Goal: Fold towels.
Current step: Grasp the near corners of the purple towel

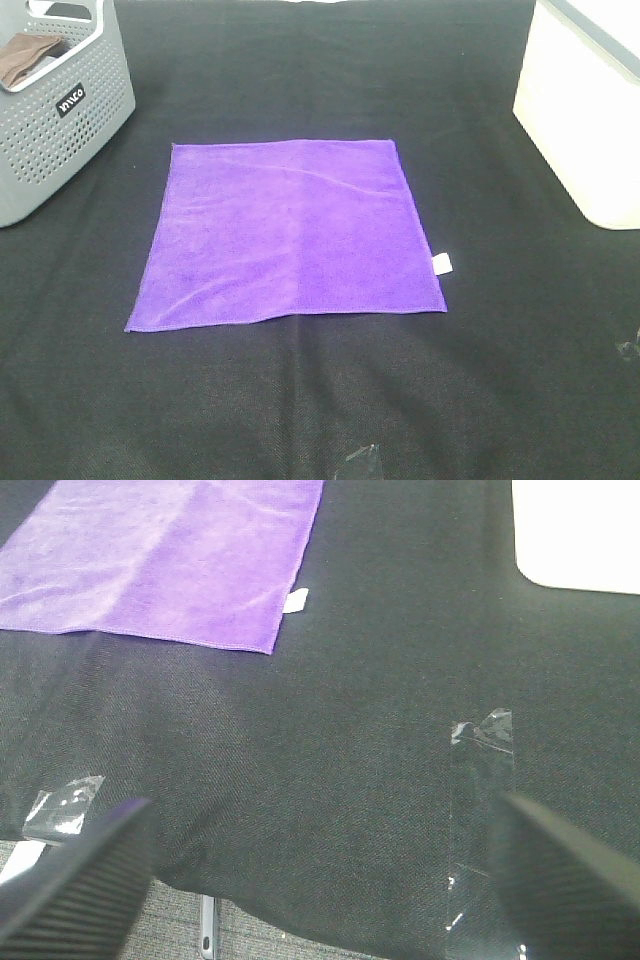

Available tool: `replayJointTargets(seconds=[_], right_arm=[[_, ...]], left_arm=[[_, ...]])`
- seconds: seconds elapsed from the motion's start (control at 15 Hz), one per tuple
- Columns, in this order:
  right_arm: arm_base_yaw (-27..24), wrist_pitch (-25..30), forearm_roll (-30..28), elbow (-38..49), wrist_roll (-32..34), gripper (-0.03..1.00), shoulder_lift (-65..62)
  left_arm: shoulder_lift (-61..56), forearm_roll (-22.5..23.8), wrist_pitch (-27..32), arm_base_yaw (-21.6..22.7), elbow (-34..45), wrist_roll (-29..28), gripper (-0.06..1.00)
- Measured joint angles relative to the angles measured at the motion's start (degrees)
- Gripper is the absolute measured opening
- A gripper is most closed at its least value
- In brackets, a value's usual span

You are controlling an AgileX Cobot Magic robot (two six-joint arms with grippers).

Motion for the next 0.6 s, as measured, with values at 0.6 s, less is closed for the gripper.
replayJointTargets(seconds=[0.6], right_arm=[[0.0,0.0,-3.6,0.0,0.1,0.92,0.0]], left_arm=[[0.0,0.0,0.0,0.0,0.0,0.0,0.99]])
